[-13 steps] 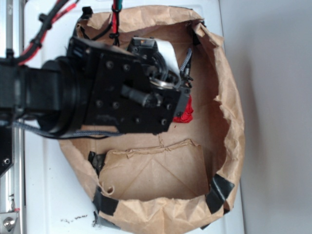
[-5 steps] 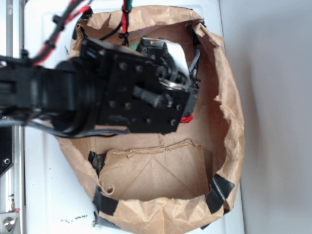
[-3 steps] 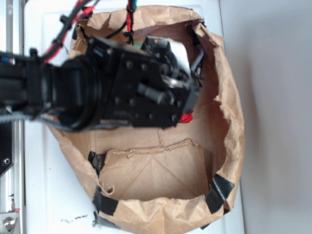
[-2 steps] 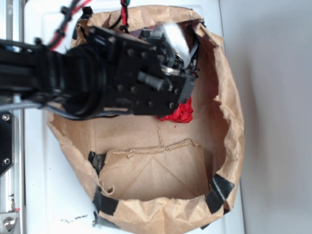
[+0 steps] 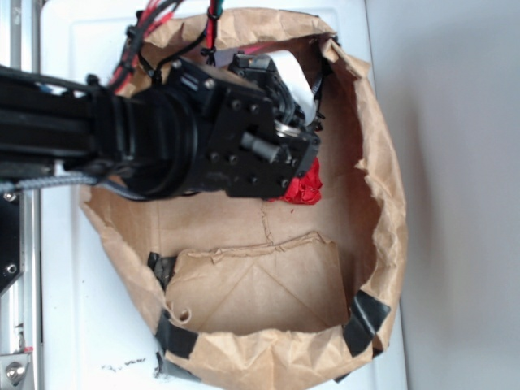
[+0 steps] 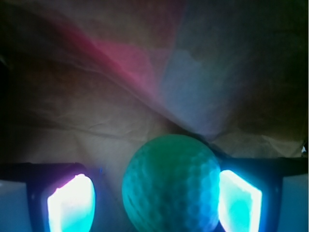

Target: Grab the green ball.

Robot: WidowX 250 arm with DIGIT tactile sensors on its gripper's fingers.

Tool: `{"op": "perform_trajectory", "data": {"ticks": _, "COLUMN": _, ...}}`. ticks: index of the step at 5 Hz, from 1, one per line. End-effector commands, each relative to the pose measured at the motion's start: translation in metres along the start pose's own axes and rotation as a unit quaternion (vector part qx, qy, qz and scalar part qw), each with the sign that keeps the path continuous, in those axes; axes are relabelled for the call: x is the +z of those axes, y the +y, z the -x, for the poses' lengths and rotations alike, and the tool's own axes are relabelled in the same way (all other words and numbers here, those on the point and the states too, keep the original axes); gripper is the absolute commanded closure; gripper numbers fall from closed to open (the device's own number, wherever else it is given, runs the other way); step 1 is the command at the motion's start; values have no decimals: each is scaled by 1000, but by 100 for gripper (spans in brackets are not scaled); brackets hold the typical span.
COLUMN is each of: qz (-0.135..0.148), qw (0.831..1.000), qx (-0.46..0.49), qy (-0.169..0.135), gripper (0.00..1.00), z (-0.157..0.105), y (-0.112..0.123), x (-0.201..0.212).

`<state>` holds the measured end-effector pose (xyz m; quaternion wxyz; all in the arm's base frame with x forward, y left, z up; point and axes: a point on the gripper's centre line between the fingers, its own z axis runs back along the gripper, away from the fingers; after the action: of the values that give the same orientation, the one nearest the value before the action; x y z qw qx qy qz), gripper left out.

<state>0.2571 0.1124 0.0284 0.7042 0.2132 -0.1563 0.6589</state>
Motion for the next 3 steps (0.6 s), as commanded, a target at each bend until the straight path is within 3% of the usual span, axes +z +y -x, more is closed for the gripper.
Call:
{"op": "perform_trajectory", "data": {"ticks": 1, "qz": 33, "qw": 999, "qx": 7, "qy": 8, "gripper": 100, "z": -10, "y": 9, "x": 10}}
{"op": "perform_trajectory", "data": {"ticks": 3, "qz": 42, "qw": 999, "qx": -5, "qy": -4, "gripper": 100, "z": -10, "y": 5, "x": 17}}
